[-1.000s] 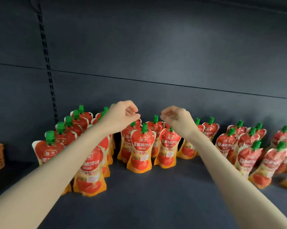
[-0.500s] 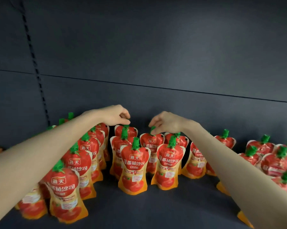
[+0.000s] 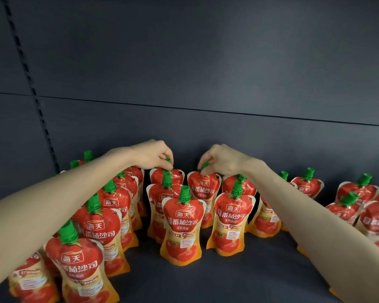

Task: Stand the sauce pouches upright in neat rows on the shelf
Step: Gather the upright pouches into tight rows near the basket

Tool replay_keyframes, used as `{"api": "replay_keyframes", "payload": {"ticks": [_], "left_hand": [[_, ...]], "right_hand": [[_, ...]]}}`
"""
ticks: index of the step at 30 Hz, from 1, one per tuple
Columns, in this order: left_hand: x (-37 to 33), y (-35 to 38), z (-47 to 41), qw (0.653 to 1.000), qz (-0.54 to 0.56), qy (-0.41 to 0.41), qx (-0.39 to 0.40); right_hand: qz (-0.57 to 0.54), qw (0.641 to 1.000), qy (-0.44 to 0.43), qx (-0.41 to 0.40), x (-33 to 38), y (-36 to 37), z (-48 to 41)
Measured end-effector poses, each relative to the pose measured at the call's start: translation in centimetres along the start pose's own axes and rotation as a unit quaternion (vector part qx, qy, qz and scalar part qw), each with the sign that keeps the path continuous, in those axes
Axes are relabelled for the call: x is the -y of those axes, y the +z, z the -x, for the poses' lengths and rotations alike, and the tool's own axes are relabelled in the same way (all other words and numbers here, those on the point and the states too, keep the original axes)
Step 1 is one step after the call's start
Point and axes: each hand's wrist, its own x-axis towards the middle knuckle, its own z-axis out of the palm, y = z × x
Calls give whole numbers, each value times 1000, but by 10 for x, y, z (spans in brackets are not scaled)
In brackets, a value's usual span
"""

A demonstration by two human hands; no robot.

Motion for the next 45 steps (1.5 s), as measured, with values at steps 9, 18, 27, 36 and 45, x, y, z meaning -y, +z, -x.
{"api": "replay_keyframes", "payload": {"ticks": [9,18,27,36,45], "left_hand": [[0,1,-2,1000,6,21,1],[0,2,0,1000,13,21,-2],[-3,1,2,1000,-5,13,5],[-3,-5,9,1000,25,-11,4],[-20,-5,42,995,45,49,-75]], "right_hand": [[10,1000,0,25,1,-4,-1],[13,1000,2,23,4,-4,2],[-14,1000,14,15,3,-2,6],[-43,999,22,-8,0,-2,9],[-121,983,-19,-139,1,-7,63]]}}
